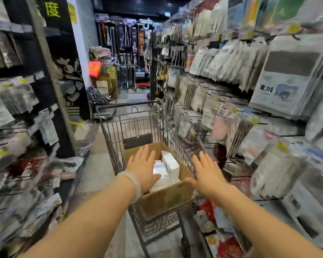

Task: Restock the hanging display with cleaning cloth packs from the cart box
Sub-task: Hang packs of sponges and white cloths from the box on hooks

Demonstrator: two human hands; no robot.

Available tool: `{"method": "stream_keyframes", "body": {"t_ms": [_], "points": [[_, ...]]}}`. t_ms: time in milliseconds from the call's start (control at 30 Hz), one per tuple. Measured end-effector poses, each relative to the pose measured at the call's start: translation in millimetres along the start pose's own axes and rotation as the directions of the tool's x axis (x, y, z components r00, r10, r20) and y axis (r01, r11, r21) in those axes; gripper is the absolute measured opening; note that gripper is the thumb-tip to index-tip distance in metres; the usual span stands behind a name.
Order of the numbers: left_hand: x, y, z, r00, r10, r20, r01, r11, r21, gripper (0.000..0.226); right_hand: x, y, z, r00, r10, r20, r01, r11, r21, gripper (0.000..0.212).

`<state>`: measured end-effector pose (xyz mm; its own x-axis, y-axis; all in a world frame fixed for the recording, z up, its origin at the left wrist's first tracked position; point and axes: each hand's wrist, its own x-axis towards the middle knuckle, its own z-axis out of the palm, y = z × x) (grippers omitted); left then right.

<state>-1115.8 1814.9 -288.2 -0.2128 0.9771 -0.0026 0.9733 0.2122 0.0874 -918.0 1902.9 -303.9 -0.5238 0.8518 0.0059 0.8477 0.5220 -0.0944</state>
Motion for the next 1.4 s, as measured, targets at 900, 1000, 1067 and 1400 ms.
{"method": "stream_keyframes", "body": {"t_ms": [900,1000,1067,1400], "points": [[309.3,-61.2,263.5,0.849,-0.242,0.47,0.448,0.801,-0.397,0.071,369.0,44.3,254.5,0.936,0.107,0.336,-0.161,0.978,0.135,0.086],[316.3,-61.0,264.7,0.851,-0.221,0.477,0.452,0.77,-0.45,0.068,373.4,50.0,257.4,0.935,0.143,0.324,-0.179,0.98,0.082,0.085],[320.5,-59.4,262.5,0.85,-0.205,0.485,0.45,0.761,-0.468,0.068,373.8,52.0,257.1,0.936,0.148,0.319,-0.189,0.977,0.1,0.086],[324.2,-51.5,241.5,0.851,-0.194,0.487,0.47,0.696,-0.543,0.067,355.4,56.3,219.7,0.933,0.25,0.257,-0.321,0.903,0.286,0.098]]}}
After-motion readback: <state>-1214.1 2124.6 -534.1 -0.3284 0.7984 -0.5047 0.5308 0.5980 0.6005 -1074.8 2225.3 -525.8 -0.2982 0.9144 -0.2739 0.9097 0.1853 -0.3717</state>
